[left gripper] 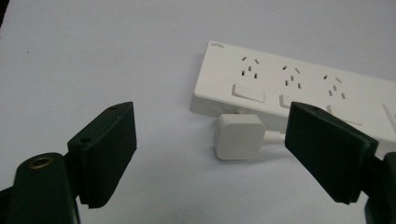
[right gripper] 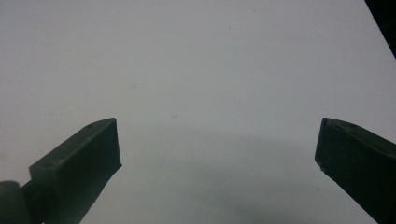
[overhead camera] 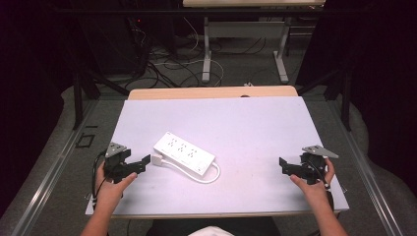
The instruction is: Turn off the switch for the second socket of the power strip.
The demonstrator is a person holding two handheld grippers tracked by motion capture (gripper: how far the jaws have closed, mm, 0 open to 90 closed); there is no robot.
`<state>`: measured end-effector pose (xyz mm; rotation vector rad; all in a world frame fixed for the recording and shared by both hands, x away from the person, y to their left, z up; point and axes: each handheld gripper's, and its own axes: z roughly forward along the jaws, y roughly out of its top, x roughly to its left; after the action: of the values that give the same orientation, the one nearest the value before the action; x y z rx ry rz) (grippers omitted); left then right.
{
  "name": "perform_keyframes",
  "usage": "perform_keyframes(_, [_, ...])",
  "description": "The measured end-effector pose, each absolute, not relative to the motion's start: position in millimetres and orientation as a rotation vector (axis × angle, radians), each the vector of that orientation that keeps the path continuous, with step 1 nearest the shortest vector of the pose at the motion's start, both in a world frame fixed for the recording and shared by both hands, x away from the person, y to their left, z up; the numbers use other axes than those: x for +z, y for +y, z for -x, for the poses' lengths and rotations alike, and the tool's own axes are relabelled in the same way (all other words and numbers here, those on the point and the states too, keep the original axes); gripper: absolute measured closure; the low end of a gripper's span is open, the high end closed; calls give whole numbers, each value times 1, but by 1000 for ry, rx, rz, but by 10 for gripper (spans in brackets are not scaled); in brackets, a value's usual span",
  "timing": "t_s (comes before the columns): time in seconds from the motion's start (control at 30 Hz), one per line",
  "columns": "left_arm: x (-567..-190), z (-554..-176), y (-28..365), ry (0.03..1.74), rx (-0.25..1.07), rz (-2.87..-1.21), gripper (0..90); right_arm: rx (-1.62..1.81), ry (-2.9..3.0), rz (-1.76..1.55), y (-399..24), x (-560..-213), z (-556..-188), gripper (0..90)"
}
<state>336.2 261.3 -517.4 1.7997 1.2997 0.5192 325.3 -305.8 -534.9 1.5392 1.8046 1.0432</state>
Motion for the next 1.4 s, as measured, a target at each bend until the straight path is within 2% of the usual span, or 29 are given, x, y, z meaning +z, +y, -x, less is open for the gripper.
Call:
perform_keyframes(0.23, [-502, -338, 255, 1308, 528, -1781, 286, 1042, 1833, -1517, -299, -536, -329, 0])
perform_keyframes(0.67, [-483, -354, 236, 1274, 514, -1794, 373, 1037, 1850, -1502, -294, -537, -329, 7])
perform_keyframes(0.8, [-479, -358, 229, 1279, 517, -1788, 442, 1036, 1850, -1511, -293, -538, -329, 10])
perform_keyframes(1.4, [-460, -379, 195, 1285, 362, -1871, 510, 1030, 1851, -1511, -294, -539, -331, 25])
